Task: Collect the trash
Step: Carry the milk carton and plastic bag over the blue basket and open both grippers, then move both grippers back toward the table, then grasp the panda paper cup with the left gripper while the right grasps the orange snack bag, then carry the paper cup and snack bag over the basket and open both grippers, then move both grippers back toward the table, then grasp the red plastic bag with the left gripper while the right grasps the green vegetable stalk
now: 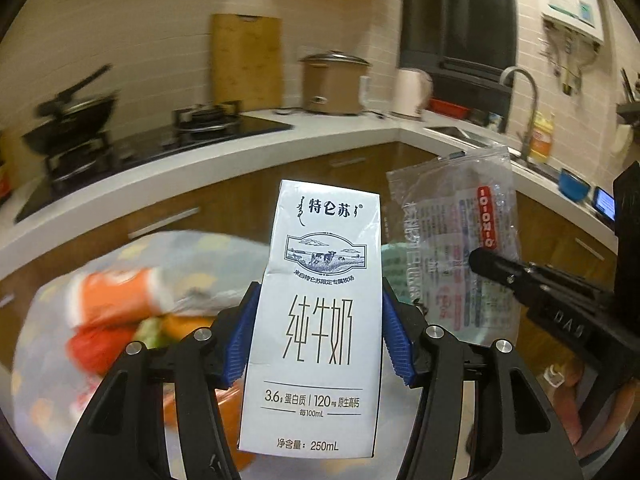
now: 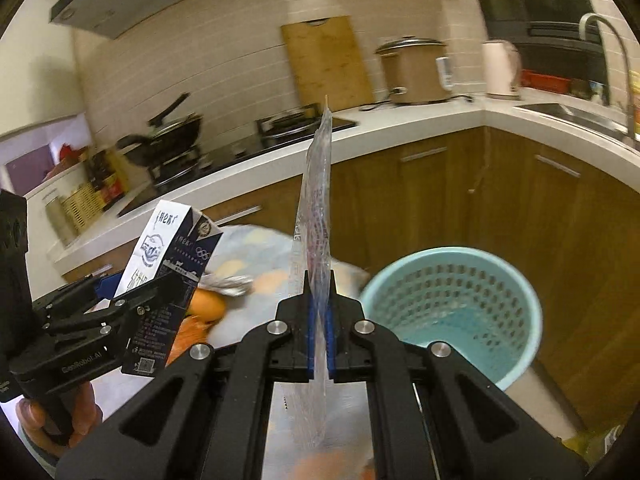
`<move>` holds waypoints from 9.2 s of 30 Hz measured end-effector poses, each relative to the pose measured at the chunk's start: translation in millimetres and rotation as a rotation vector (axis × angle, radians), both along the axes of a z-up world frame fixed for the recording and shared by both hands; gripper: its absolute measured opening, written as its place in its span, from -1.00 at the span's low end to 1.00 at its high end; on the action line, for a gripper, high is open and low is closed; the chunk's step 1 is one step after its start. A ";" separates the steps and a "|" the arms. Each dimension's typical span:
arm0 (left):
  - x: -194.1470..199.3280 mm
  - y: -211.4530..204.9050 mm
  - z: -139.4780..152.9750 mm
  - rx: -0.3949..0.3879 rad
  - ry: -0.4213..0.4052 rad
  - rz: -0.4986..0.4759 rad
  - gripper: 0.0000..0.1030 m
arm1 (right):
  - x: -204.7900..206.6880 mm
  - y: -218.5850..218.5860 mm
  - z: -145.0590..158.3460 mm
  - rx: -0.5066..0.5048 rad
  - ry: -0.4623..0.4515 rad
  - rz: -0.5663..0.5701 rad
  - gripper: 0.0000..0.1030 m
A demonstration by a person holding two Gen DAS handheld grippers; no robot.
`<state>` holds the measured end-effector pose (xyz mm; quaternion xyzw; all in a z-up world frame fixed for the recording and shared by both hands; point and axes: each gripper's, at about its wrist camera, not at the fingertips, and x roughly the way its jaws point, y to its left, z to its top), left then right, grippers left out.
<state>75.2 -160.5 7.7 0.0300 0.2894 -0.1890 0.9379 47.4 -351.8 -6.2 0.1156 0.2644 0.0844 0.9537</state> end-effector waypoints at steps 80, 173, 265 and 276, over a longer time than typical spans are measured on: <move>-58.3 157.7 -43.5 -0.133 0.081 0.477 0.43 | 36.5 116.1 -66.9 -0.061 0.159 0.251 -0.58; -72.4 200.7 -61.7 -0.334 0.169 0.351 -0.28 | 15.8 193.9 -82.8 -0.235 0.212 0.458 -0.46; 0.9 126.6 -5.6 -0.285 0.009 0.338 0.08 | 51.5 83.5 -24.9 -0.156 0.080 0.280 -0.29; 9.8 220.8 -48.3 -0.321 0.142 0.449 0.37 | 57.8 165.4 -42.8 -0.108 0.126 0.414 -0.41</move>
